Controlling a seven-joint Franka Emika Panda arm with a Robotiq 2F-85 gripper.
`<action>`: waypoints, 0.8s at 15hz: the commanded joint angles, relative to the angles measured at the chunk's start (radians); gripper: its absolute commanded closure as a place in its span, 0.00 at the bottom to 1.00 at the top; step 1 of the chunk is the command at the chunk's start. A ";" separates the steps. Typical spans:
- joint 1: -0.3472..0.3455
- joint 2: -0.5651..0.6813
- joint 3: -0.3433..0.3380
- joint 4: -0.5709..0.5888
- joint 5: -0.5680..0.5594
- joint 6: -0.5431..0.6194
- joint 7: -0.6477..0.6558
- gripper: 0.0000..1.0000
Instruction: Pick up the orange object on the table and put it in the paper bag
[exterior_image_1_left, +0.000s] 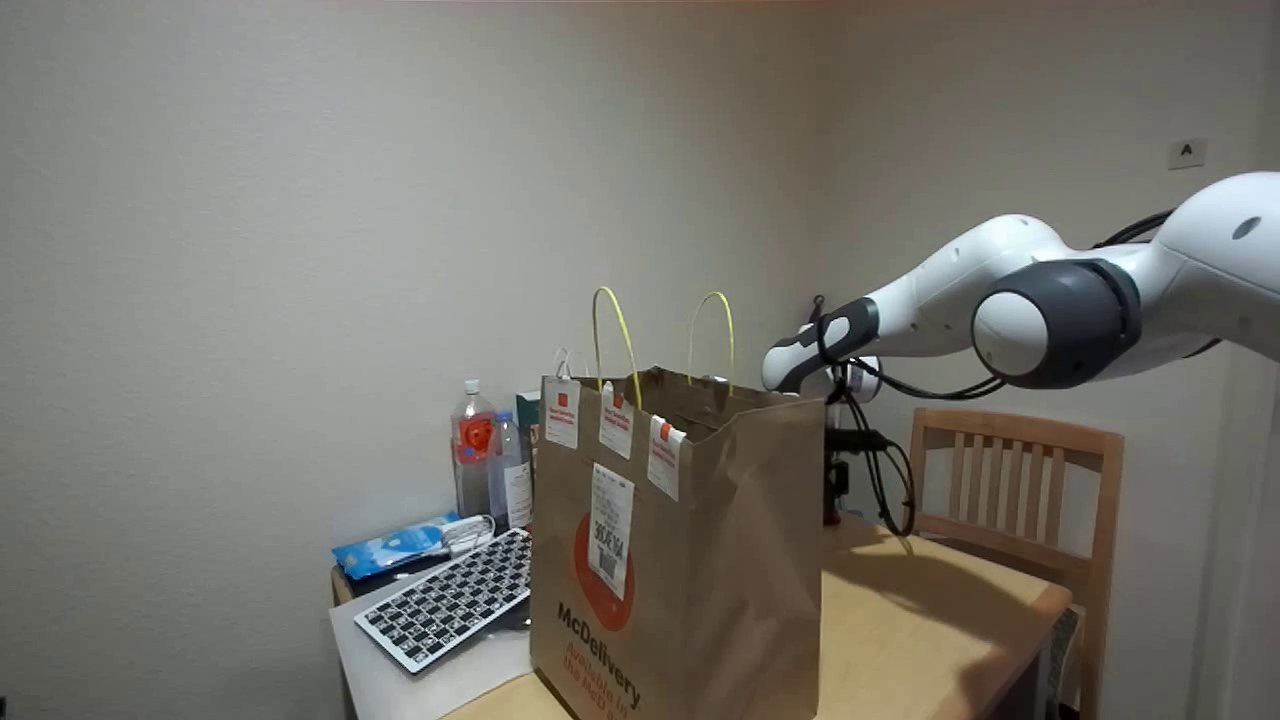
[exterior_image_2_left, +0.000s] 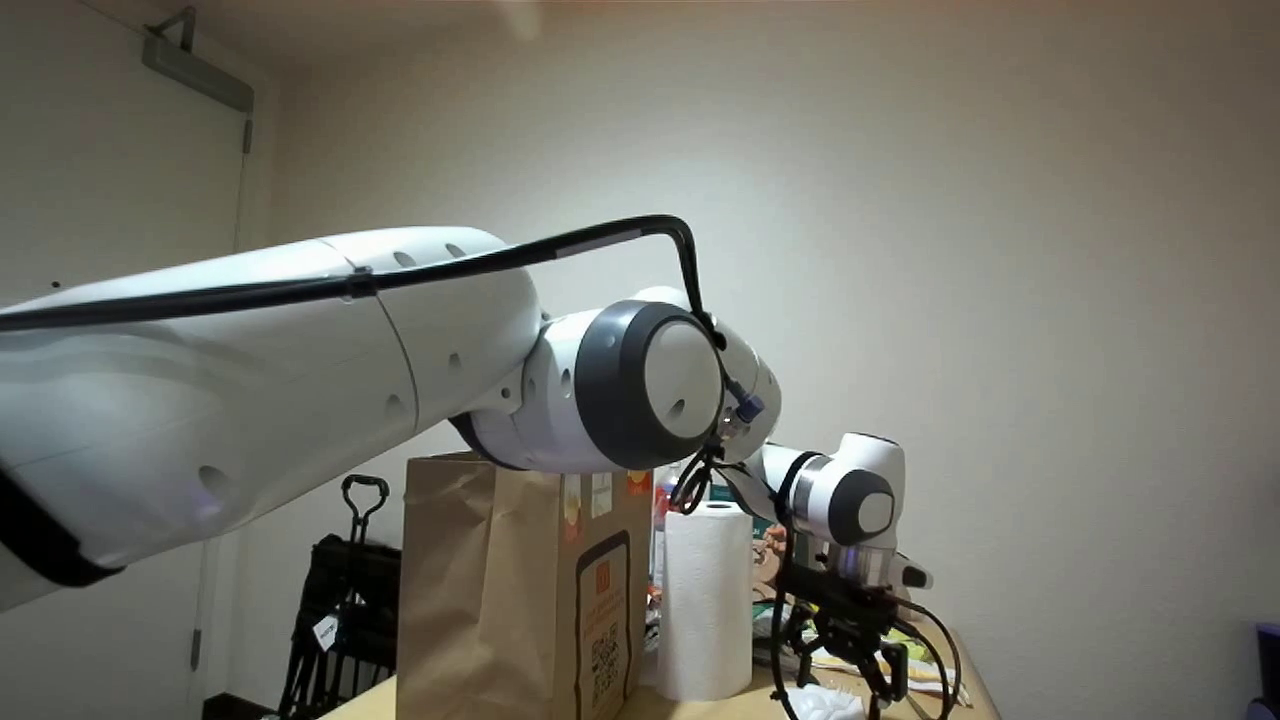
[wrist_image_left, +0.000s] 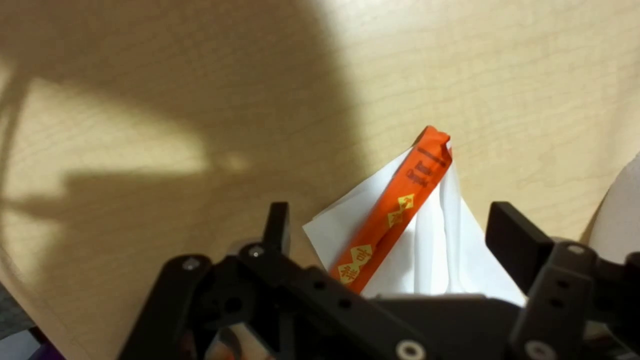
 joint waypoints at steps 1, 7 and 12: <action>-0.024 0.042 0.025 0.059 0.026 -0.030 -0.016 0.00; -0.065 0.171 0.081 0.231 -0.008 -0.130 -0.001 0.00; -0.034 0.123 0.057 0.139 0.012 -0.008 0.024 0.00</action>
